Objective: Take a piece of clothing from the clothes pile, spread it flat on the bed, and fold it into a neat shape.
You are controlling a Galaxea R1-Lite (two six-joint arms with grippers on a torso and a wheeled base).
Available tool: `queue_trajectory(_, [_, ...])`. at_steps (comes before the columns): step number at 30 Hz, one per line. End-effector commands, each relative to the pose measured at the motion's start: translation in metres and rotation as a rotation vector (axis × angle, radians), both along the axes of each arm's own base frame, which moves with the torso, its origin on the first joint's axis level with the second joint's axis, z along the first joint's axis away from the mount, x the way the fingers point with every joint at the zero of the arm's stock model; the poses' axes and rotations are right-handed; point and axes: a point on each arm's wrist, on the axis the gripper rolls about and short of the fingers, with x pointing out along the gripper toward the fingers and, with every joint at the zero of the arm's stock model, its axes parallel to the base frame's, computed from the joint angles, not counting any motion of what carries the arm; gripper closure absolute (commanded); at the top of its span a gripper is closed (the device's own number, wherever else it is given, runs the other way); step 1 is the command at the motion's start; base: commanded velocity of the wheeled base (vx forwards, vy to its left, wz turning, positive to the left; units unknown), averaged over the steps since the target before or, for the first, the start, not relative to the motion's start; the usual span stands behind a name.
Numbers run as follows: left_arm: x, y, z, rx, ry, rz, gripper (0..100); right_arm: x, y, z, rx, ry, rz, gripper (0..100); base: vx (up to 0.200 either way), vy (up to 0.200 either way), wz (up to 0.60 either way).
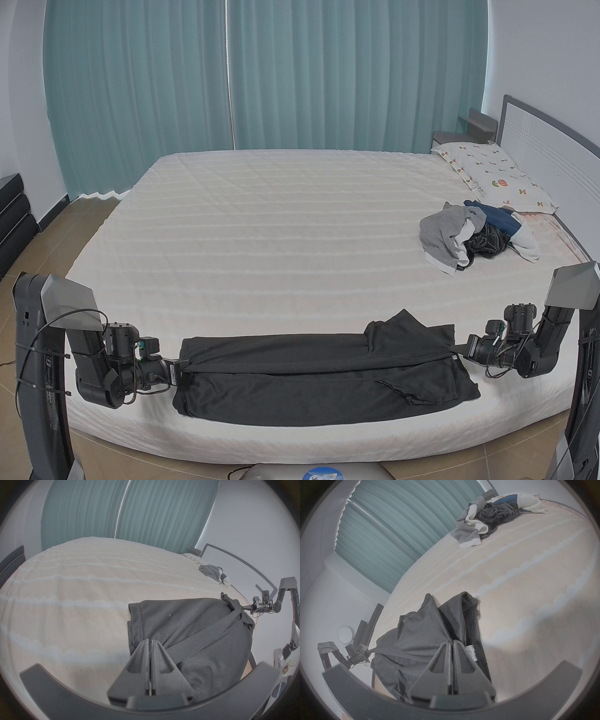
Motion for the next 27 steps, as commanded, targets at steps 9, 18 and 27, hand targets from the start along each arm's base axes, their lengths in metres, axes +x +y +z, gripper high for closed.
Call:
queue_trajectory(9, [-0.004, -0.001, -0.003, 0.013, 0.011, -0.015, 100, 0.002, -0.002, -0.005, -0.007, 0.007, -0.008, 100, 0.0, 0.0, 0.0])
queue_trajectory(18, [-0.002, -0.001, 0.004, 0.011, -0.015, -0.013, 100, 0.004, -0.009, -0.002, -0.004, -0.039, -0.034, 100, 0.0, 0.0, 0.0])
queue_trajectory(27, [-0.002, -0.003, 0.013, -0.01, -0.026, -0.005, 100, 0.004, -0.011, -0.002, -0.004, -0.041, -0.039, 100, 0.0, 0.0, 0.0])
